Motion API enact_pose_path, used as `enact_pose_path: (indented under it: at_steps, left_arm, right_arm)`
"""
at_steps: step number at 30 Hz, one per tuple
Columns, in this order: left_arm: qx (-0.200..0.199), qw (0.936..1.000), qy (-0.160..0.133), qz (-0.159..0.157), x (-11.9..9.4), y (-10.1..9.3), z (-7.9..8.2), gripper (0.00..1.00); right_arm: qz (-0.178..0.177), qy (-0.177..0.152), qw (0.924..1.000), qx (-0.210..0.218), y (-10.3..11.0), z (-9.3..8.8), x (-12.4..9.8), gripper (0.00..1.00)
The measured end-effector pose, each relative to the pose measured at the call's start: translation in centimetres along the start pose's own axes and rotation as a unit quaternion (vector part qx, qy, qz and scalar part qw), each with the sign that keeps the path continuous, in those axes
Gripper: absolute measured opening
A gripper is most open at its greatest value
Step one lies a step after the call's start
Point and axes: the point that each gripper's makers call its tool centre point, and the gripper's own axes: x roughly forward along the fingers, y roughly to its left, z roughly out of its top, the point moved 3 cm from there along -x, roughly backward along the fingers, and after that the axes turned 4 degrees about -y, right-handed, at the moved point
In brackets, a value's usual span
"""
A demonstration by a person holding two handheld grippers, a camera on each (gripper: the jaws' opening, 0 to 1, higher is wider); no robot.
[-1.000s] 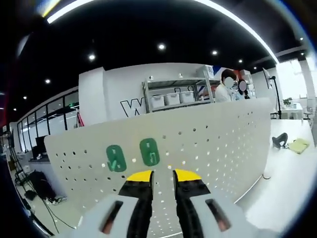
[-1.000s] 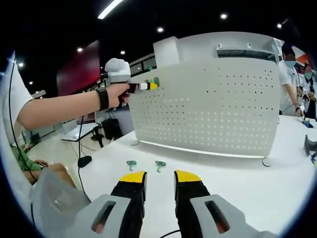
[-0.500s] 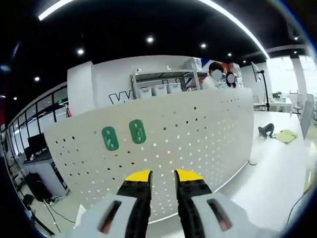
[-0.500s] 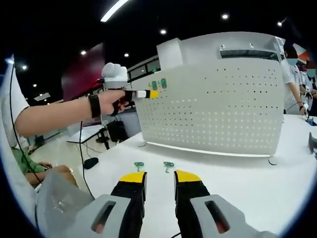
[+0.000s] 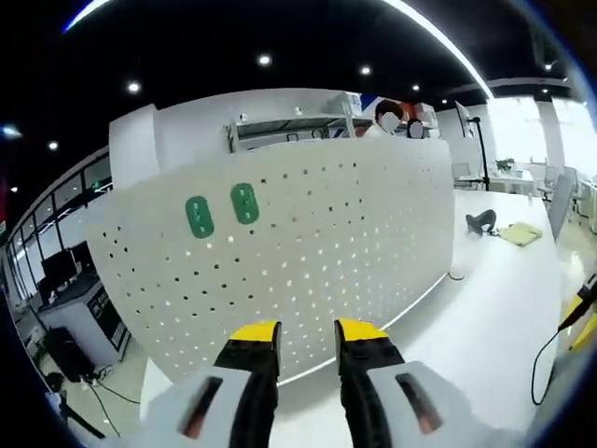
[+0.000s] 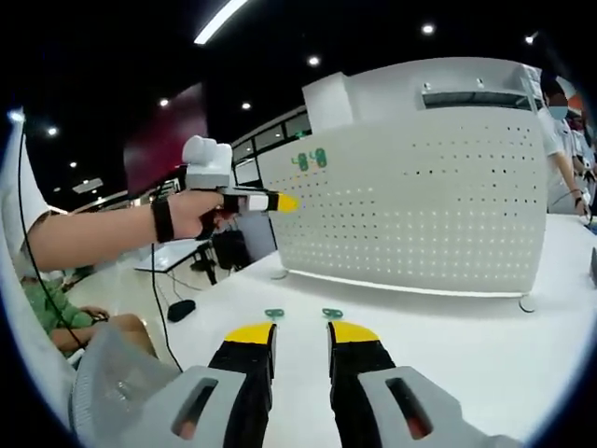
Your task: Insert the hook assembly into the mounting plate slot until the hook locks in place.
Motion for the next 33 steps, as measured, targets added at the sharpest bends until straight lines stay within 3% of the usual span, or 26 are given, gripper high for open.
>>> enact_pose_path:
  at_steps: [19, 33]
  left_arm:
    - [0.012, 0.9948, 0.073, -0.069, -1.9, -0.4, -6.2, 0.27]
    - [0.031, 0.9818, 0.149, -0.113, -2.8, -0.4, -11.2, 0.28]
  right_arm:
    - [0.008, 0.006, 0.9999, 0.003, 1.6, -0.7, 1.0, 0.22]
    - [0.002, 0.014, 0.9999, 0.003, 2.1, -1.2, 1.5, 0.22]
